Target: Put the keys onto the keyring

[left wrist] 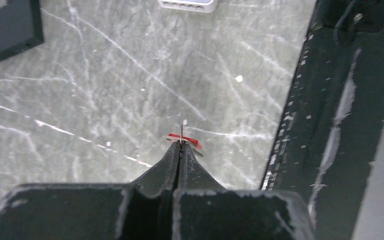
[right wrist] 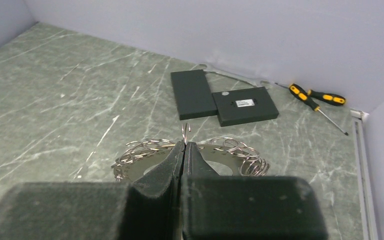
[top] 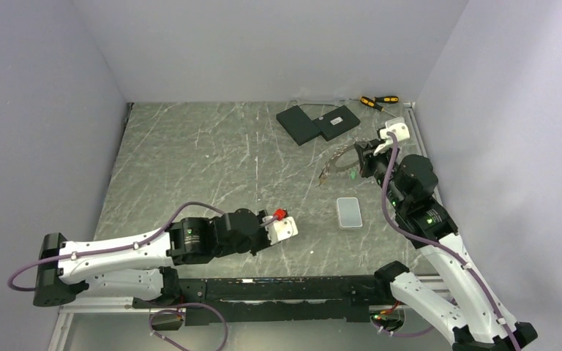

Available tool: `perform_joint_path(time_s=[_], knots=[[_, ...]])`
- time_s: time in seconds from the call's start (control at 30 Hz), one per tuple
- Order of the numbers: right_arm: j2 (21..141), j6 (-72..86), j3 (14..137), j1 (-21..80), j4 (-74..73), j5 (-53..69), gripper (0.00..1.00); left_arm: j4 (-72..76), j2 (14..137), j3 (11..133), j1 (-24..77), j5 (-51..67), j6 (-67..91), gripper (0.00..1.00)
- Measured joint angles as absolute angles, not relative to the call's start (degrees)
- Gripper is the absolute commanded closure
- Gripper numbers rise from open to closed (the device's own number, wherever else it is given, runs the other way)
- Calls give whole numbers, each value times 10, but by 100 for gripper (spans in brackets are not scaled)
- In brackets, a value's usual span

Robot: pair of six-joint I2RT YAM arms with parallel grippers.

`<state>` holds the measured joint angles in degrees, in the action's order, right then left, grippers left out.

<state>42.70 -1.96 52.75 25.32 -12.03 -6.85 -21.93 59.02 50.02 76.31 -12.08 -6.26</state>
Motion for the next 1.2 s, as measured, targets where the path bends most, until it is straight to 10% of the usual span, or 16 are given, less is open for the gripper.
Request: perform_joint_path(time_s=[1.2], knots=[[488,-111,452,472,-136,211,100,-85,474,411,465,152,-238,100]])
